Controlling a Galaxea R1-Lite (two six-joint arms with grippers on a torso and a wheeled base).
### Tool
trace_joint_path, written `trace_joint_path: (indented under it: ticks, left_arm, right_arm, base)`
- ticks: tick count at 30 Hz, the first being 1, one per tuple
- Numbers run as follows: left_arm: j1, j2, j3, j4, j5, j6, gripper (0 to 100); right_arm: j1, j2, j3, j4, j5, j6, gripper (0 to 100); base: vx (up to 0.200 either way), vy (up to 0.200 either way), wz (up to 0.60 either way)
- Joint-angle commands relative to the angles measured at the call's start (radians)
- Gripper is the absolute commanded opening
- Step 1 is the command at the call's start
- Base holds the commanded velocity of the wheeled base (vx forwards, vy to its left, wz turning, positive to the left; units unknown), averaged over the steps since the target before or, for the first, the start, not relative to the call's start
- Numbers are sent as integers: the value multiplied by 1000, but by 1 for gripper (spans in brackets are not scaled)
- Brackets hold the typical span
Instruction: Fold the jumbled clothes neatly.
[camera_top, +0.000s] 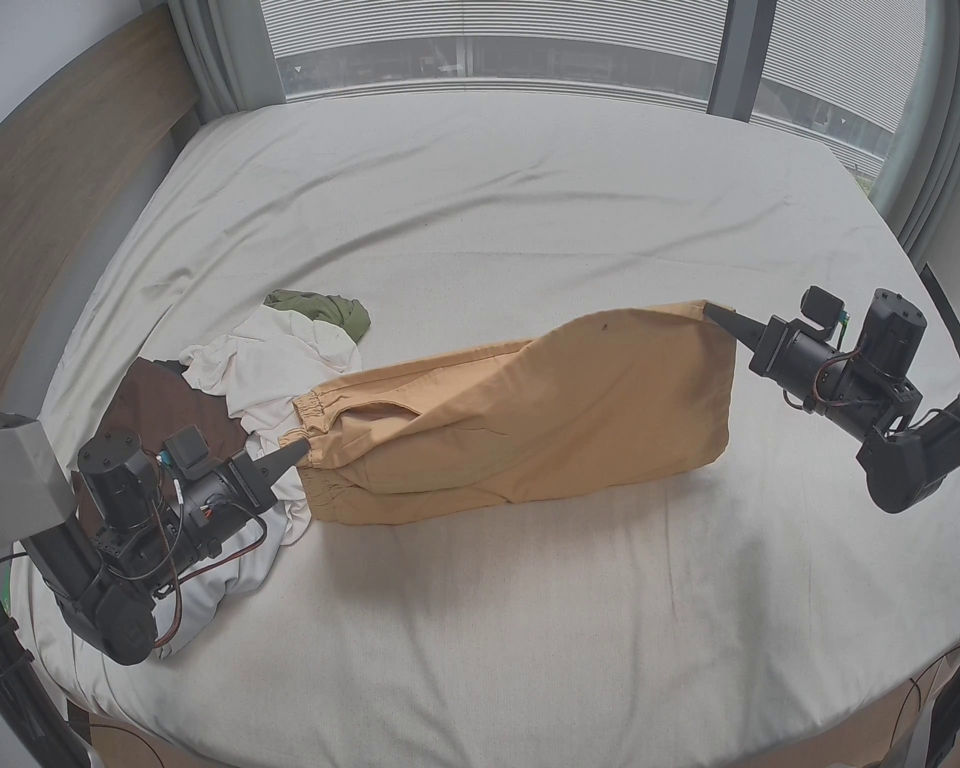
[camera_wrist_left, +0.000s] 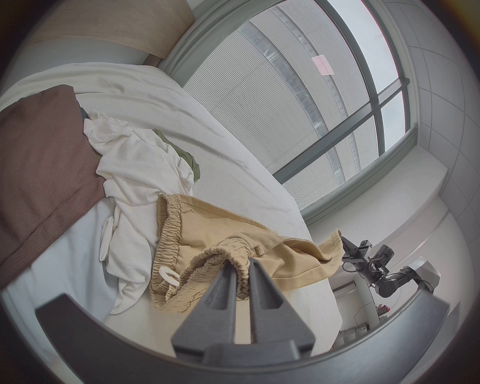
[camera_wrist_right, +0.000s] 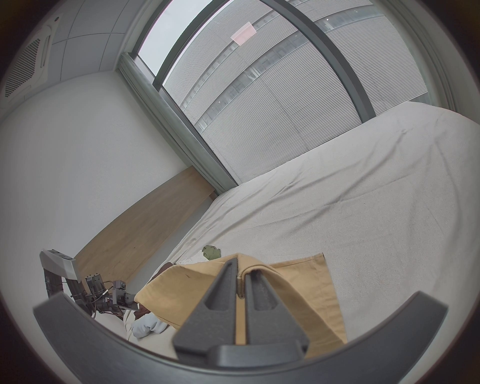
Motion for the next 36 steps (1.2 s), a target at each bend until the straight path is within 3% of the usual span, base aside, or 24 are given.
trace_joint_path:
  ticks: [1,17,36]
  left_arm:
    - [1,3,-4,-1,4,-9,0]
    - [21,37,-53,1,41,-22,0]
    - [10,94,-125,1,116,-40,0]
  right_arm:
    - [8,-29,-28,23,0,-1,0]
    - [8,22,-172,170,-2,-4,0]
    - [0,204,-312,171,-2,-4,0]
  base:
    - [0,0,0]
    - [0,0,0]
    - [0,0,0]
